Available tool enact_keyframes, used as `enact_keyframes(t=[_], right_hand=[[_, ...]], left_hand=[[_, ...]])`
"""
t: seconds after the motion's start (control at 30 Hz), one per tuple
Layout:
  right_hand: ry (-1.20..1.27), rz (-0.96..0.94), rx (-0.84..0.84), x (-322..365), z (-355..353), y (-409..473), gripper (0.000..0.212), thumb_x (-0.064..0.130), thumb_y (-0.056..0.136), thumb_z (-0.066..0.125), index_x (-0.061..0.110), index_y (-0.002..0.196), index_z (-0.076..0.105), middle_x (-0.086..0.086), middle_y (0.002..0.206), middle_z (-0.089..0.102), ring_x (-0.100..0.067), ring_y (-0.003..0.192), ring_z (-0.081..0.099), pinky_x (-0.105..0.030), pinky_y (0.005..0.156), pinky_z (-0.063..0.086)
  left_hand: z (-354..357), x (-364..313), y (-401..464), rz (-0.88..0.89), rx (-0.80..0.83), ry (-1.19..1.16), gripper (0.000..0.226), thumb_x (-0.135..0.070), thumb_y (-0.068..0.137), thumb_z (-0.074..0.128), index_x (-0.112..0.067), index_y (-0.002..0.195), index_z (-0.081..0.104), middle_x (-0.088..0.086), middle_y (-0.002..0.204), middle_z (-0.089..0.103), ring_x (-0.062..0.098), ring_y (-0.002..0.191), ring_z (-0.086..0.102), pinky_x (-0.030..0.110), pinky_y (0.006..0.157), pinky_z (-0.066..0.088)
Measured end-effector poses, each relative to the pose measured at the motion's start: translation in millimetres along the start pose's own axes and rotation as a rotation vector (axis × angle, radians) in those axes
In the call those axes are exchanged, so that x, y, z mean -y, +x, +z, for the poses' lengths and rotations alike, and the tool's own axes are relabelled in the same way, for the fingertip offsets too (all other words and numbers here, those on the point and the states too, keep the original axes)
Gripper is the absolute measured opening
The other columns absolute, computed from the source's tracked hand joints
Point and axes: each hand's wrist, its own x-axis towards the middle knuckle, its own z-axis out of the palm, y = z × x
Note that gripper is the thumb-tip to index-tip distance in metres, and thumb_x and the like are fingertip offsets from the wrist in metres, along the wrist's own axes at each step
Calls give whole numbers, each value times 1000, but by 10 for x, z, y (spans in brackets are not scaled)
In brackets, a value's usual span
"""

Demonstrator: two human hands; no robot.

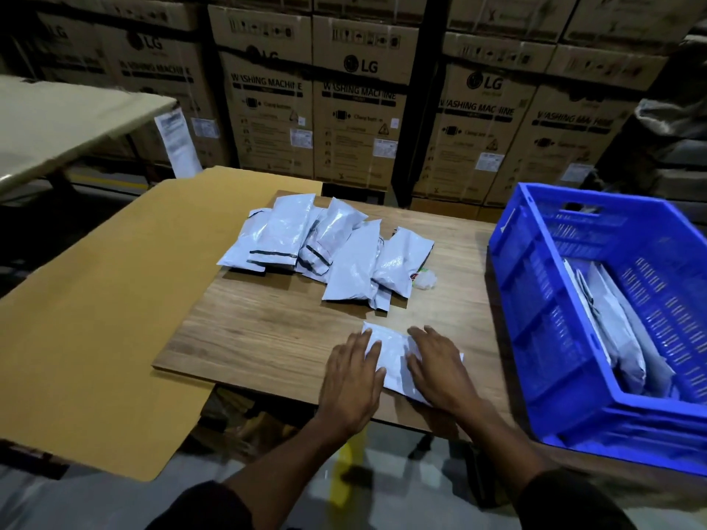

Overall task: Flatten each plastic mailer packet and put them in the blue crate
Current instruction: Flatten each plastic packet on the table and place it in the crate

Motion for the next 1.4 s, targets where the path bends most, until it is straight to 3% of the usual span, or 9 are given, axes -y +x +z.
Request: enact_keyframes(t=[0.13,0.3,0.4,0.5,0.6,0.8,1.07,1.2,1.4], right_hand=[[-72,3,205,70,210,-76,61,24,98,41,8,154,25,-7,161,29,-29,150,23,-47,118,23],[-112,-12,308,136,212,-122,72,39,90,7,19,155,-16,10,163,-16,-14,152,-14,-46,123,-1],[-88,42,303,132,254,-123,81,47,81,-6,18,157,-11,10,163,-12,-8,151,-11,-42,123,-5],[-102,62,266,126,320,-124,80,44,83,-5,18,159,-3,9,166,-4,-6,152,-6,-40,122,-7],[-87,78,268,137,330,-124,75,43,88,1,18,159,0,9,166,1,-5,151,-3,-40,122,-8],[-118,55,192,123,373,-148,68,40,95,16,15,158,21,4,163,24,-12,151,15,-42,121,-1],[-183,60,231,-38,295,-241,70,62,97,-2,31,159,6,11,166,5,-16,153,3,-41,121,0],[-203,80,235,-128,273,-296,66,59,100,7,28,159,8,8,166,7,-17,153,7,-42,119,1],[-167,106,355,-156,205,-246,68,60,99,10,31,158,-4,13,166,-8,-13,152,-11,-46,120,-4]], left_hand=[[-6,-103,290,127,-1,-205,49,-30,106,32,0,136,56,15,139,59,29,131,54,44,106,46],[76,-150,397,3,197,-270,80,-56,96,9,-7,156,29,7,161,33,19,153,19,26,121,1],[165,-127,370,5,147,-208,83,-59,101,-1,-6,153,36,8,157,41,21,150,29,32,122,9],[248,-92,338,23,88,-149,64,-43,107,15,-4,145,49,10,148,53,24,140,46,45,116,33],[232,-94,350,-15,149,-203,69,-44,99,18,-6,153,36,8,159,39,23,147,35,38,122,21],[311,5,316,59,59,-198,54,-33,100,37,-6,144,51,6,147,54,24,138,48,44,113,39],[310,114,245,141,101,-21,53,-37,107,21,-20,153,41,-2,159,39,34,149,27,44,116,30],[305,115,231,129,138,17,53,-42,107,24,-23,154,40,-3,160,37,37,148,28,46,108,38],[242,140,244,144,231,73,59,-48,103,34,-20,154,38,0,161,35,40,147,31,50,108,41]])
